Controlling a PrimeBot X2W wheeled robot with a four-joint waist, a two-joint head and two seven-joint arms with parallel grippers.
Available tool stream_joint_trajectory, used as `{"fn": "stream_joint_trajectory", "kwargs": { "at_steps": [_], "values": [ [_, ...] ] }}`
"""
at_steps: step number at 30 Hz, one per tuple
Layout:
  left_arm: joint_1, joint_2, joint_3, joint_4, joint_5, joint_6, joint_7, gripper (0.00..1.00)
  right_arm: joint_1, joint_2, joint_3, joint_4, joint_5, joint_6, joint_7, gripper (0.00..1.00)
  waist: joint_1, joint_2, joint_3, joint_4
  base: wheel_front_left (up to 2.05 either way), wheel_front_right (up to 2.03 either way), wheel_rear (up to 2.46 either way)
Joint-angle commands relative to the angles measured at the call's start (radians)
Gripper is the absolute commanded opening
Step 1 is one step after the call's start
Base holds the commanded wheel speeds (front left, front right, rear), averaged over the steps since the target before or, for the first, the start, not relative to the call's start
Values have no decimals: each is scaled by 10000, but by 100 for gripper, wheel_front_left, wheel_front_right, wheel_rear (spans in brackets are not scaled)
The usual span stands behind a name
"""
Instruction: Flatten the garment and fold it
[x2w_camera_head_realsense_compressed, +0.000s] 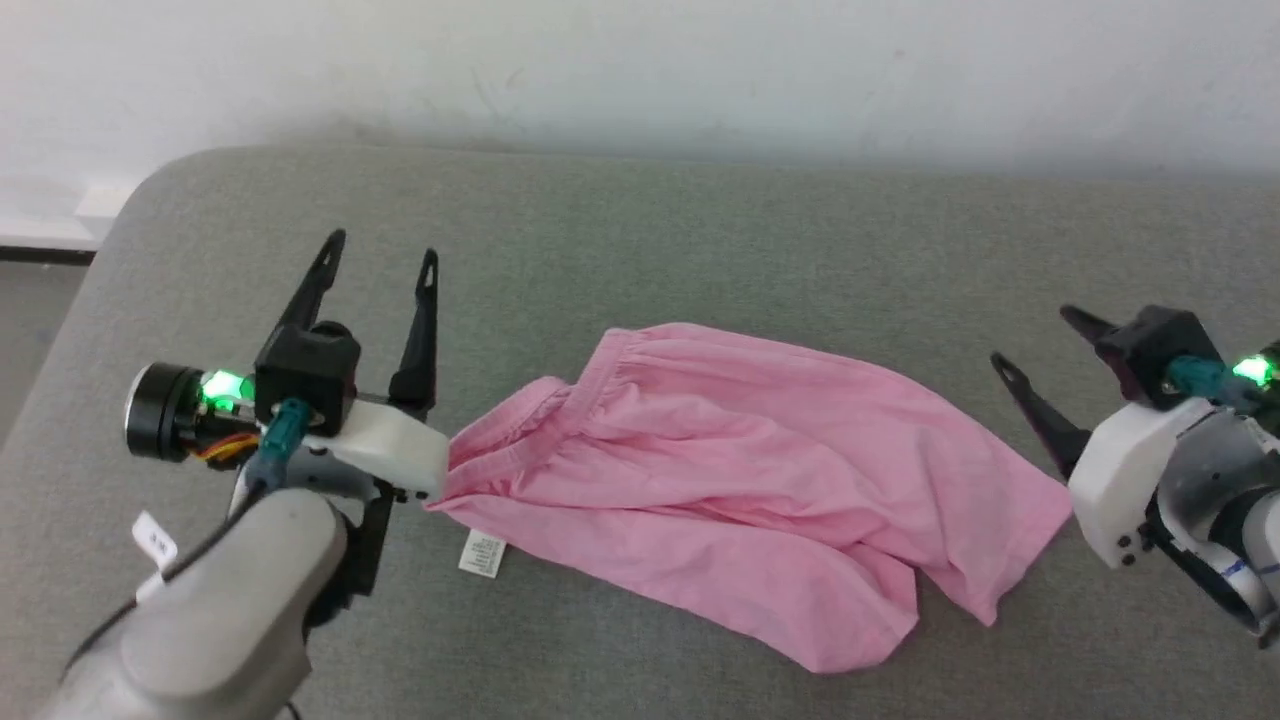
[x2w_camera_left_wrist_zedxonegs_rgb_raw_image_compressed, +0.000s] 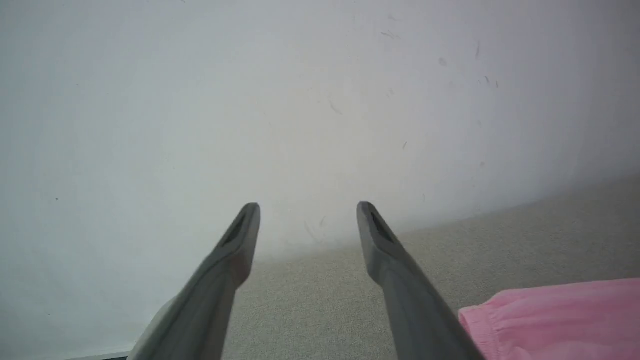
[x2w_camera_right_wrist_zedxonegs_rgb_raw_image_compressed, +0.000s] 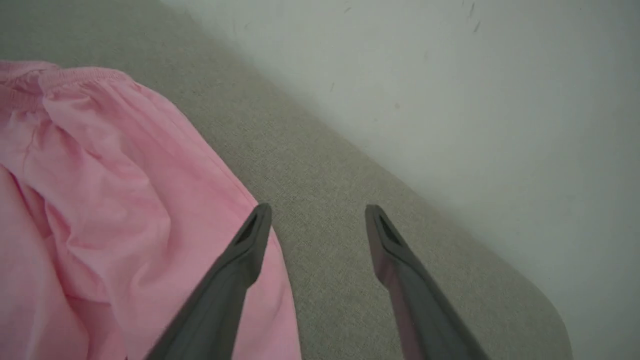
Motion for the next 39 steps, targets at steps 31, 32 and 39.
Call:
{"fn": "stream_joint_trajectory", "kwargs": {
  "at_steps": [31,32,39],
  "values": [
    [3224,-4236,5482,-1280,4751,-1552,-47,100,-5421,-1584,7107,4006,5005,-17,2922,0,0,0,2245,1205,0,0,0],
    [3248,-4278,5567,-1277,4840,-1611,-47,100,-5701,-1613,7044,4023,5080,-17,2718,0,0,0,2246,1163,0,0,0],
    [3175,-4763,5868,-1418,5232,-2058,-47,100,-8469,-1590,6578,4537,4685,-17,1723,0,0,0,2581,1290,0,0,0]
  ]
}}
